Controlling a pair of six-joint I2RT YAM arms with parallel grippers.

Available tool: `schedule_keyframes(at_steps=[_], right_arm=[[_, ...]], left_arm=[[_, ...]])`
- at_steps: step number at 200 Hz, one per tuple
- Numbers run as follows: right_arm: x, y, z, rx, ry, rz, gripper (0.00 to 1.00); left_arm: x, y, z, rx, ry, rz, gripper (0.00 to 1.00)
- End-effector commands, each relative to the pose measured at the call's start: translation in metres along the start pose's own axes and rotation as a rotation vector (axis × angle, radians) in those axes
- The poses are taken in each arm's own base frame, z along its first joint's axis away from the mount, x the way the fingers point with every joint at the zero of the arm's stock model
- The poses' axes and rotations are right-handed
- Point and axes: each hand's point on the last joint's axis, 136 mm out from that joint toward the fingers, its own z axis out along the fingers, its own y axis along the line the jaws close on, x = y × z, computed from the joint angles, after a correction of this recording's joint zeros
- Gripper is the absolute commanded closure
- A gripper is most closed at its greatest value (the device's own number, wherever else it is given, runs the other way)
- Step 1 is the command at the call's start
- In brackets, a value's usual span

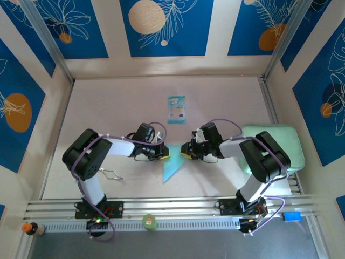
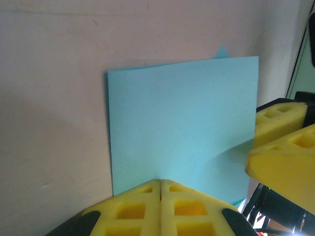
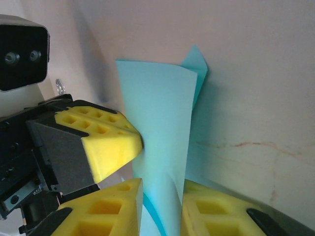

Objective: Fold a paper plane with a square sheet of paper (pick it up from the middle)
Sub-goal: Fold the wing for the fifth time at the center of the table.

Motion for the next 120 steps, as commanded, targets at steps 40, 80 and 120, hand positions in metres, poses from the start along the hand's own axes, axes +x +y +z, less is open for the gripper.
schedule_keyframes(at_steps=[40,80,120], right_arm=[[0.002,0.001,0.004,-0.025,0.046,-0.003,0.88],[0.004,-0.008,0.006,0.005,0.005,0.077,0.98],[0.008,-0.012,-0.002,0.050,-0.062,0.185,1.00]], left_arm=[[0.006,-0.009,-0.004,0.007,0.018,0.040,0.88],[-0.005,-0.016,-0.014,0.033,-0.082,0.066,0.77],[-0.014,-0.036,-0.032,0.025,-0.133,0.153,0.74]])
